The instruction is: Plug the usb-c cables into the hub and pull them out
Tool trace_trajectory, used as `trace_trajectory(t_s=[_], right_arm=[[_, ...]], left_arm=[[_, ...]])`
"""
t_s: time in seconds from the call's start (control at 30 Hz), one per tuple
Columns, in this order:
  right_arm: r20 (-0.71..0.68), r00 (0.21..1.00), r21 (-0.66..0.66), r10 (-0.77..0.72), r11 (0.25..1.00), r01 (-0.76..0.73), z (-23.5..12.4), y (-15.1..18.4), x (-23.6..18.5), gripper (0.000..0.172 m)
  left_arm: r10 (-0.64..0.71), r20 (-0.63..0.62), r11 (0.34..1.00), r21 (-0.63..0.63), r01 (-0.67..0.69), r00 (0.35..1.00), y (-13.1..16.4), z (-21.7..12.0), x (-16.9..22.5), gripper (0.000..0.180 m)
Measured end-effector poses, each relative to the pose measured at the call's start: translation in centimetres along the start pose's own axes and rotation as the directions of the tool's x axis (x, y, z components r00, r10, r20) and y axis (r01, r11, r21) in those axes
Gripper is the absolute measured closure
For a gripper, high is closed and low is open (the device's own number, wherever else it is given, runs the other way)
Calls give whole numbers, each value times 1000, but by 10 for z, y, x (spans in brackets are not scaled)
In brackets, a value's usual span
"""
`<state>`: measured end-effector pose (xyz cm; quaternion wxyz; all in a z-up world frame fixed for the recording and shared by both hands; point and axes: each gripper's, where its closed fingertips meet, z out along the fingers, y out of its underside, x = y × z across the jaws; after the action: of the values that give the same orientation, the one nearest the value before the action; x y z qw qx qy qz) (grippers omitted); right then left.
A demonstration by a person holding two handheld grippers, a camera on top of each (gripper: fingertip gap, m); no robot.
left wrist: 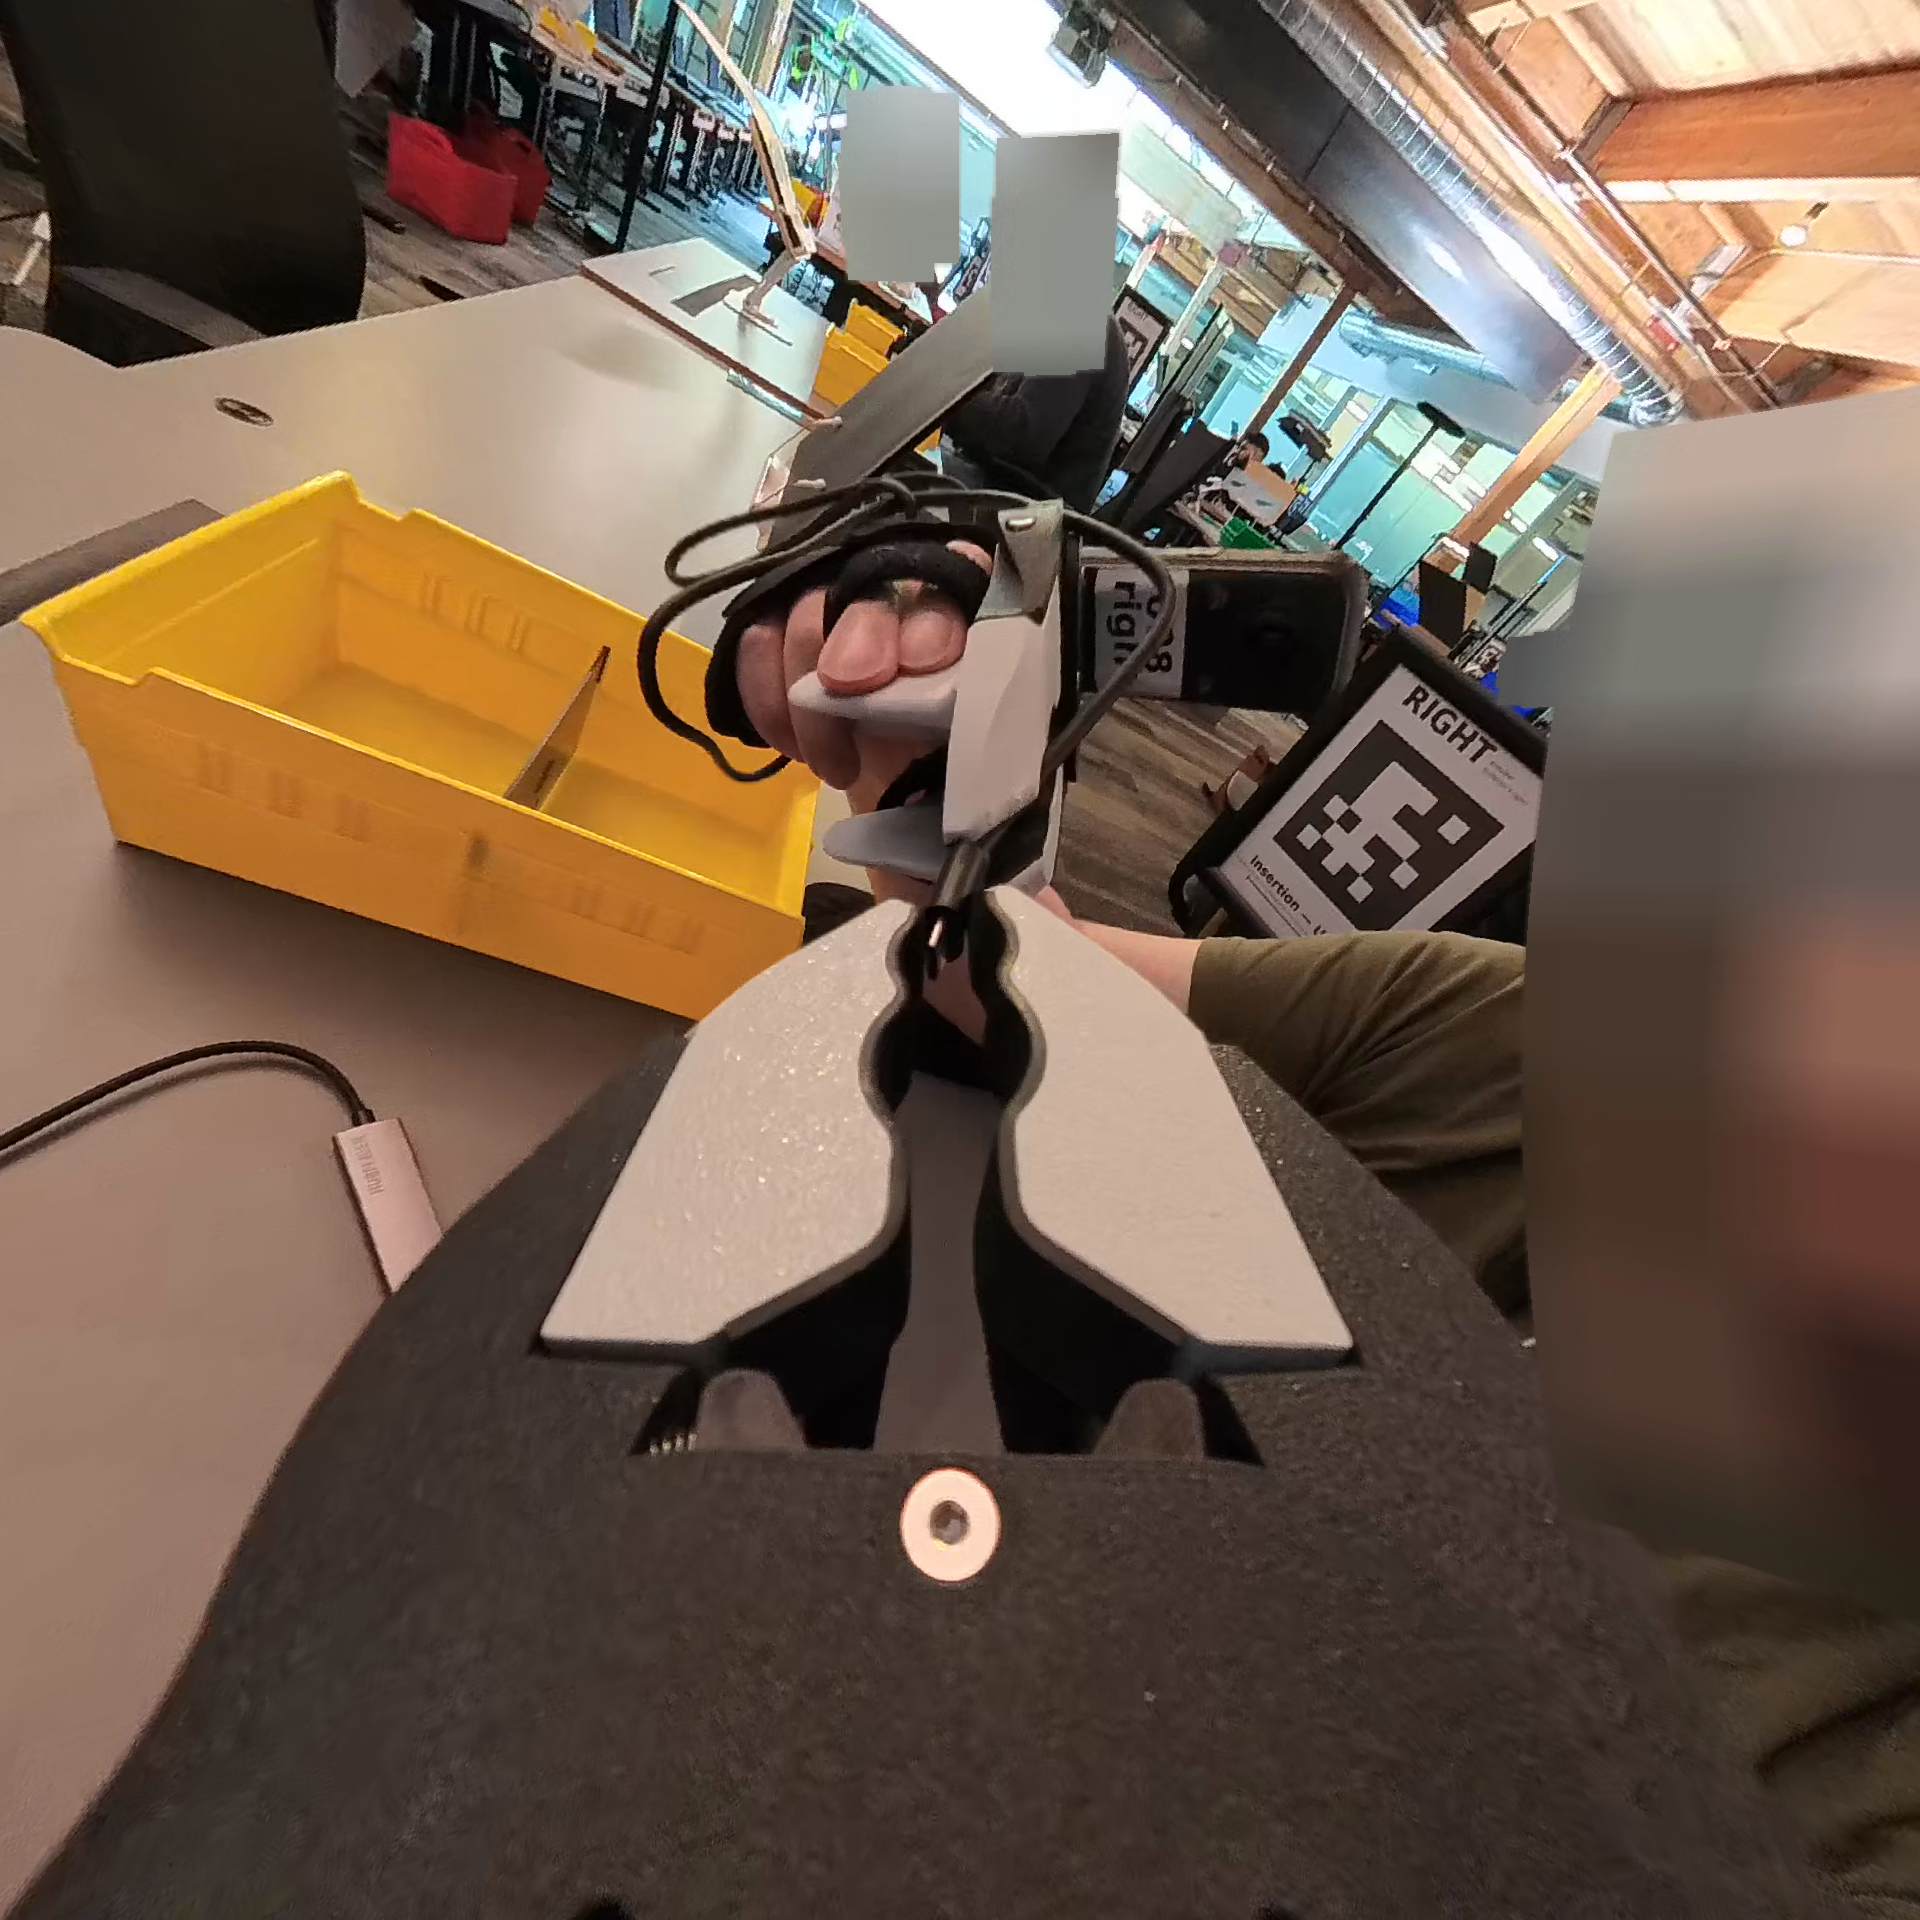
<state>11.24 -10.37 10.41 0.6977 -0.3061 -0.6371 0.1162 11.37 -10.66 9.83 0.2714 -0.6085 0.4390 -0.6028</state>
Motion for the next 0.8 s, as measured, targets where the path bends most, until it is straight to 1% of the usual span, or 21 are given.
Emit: trace_trajectory(t_s=[0.13, 0.27, 0.57, 0.67, 0.8], right_arm=[[24, 999, -15, 34, 999, -33, 2, 2, -3, 162], [59, 994, -26, 95, 995, -94, 1, 6, -5, 163], [99, 984, -13, 151, 988, -151, -2, 4, -7, 164], [99, 983, -19, 152, 988, -151, -2, 5, -7, 164], [70, 990, -47, 120, 992, -117, -1, 9, -5, 164]], left_arm=[[-6, 2, 1000, -19, 6, 1000, 2, -2, -1, 173], [17, 33, 999, -39, -15, 999, 5, -1, -4, 173], [25, 20, 998, -59, -23, 1000, 8, 2, -1, 173], [20, 24, 998, -55, -18, 1000, 7, 3, -2, 173], [1, 39, 999, -46, 1, 999, 6, 3, -6, 173]])
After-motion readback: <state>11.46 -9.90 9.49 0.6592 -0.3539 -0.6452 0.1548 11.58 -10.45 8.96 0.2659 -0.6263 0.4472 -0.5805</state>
